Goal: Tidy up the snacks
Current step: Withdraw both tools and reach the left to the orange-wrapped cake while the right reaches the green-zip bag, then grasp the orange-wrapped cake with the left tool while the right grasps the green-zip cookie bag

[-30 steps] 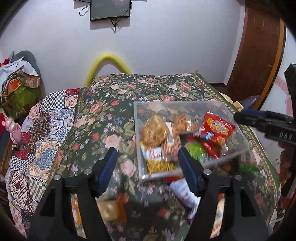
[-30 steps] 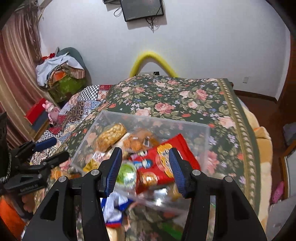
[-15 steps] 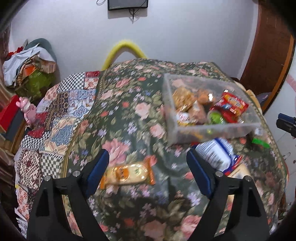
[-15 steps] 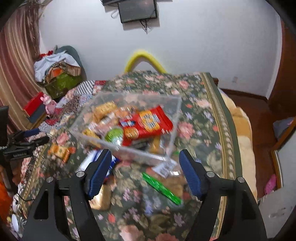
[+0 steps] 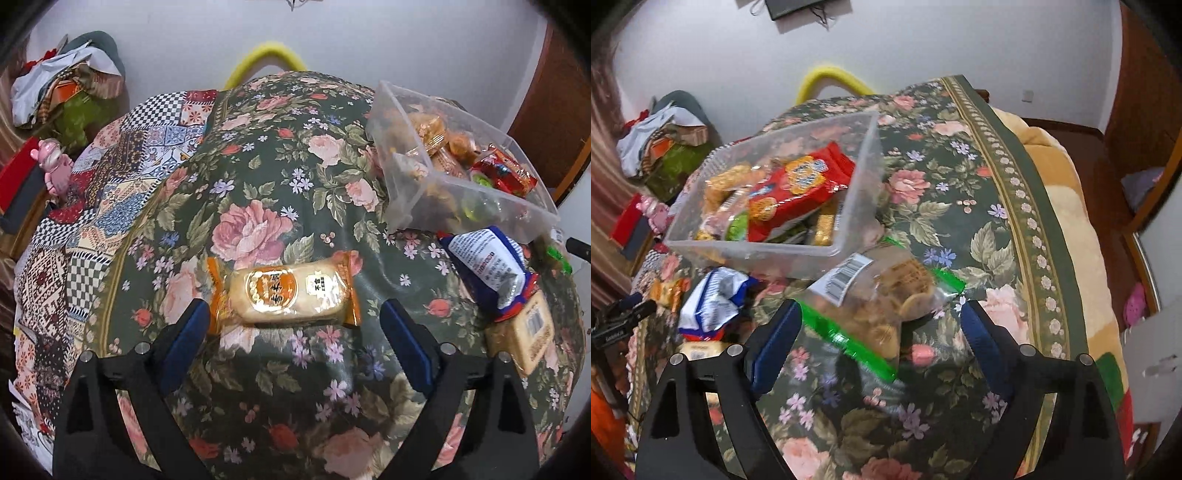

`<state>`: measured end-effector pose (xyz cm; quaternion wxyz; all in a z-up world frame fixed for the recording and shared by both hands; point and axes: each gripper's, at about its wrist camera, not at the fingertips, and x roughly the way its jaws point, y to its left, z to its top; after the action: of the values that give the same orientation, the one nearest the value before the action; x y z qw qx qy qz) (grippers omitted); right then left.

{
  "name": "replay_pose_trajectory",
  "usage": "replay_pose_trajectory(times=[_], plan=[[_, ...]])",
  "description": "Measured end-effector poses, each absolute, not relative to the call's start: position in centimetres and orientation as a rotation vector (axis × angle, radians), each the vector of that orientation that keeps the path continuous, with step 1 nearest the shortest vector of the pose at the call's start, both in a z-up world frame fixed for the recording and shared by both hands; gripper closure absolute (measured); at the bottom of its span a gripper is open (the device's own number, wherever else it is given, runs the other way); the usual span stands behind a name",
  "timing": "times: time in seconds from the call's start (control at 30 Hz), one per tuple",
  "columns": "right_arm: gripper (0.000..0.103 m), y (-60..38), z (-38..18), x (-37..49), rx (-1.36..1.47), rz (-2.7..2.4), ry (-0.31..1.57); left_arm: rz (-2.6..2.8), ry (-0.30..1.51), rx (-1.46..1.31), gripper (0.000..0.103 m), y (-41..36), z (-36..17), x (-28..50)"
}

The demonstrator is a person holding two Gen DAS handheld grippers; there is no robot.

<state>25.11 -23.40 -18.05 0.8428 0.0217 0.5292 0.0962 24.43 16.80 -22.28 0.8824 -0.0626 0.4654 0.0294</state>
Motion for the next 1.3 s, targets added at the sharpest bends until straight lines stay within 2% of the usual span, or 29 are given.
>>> replay_pose_trajectory(times=[0.27,0.43,0.7,0.83,0.9,1.17,1.23,1.3], plan=[[0.017,-23.0,-19.9,26.8,0.11,0.174,1.125,0.071,0.956,-0.108,0.008,17.1,-23.6,26.3],[0.012,-23.2,-20.3,26.9,0.123,0.155,1.108,0.079,0.97,-0.121,0.005,17.7,-24.7,27.1],[0.012,-24.0,-20.9,27.0,0.144,0.151,1.108,0.074,0.99,-0.119,0.003,17.1,-26.0,27.7],[0.016,-23.8,-21.2,26.5,0.1,0.165,1.112,0.07,0.986,-0.086,0.019,16.4,-25.8,27.5],[0.016,-23.6,-21.2,26.3,0.074,0.168,1.116,0.066,0.985,-0.094,0.023,16.4,-25.4,27.3],[0.026,-23.9,-20.8,25.1,0.064,0.199,1.131,0.029,0.93,-0.097,0.024,14.9,-22.0,25.4],[0.034,-23.7,-20.5,24.3,0.038,0.215,1.126,0.011,0.913,-0.091,0.024,14.2,-20.8,24.8],[0.038,-23.5,-20.1,23.6,0.01,0.22,1.117,-0.008,0.896,-0.082,0.024,13.4,-19.7,24.1]])
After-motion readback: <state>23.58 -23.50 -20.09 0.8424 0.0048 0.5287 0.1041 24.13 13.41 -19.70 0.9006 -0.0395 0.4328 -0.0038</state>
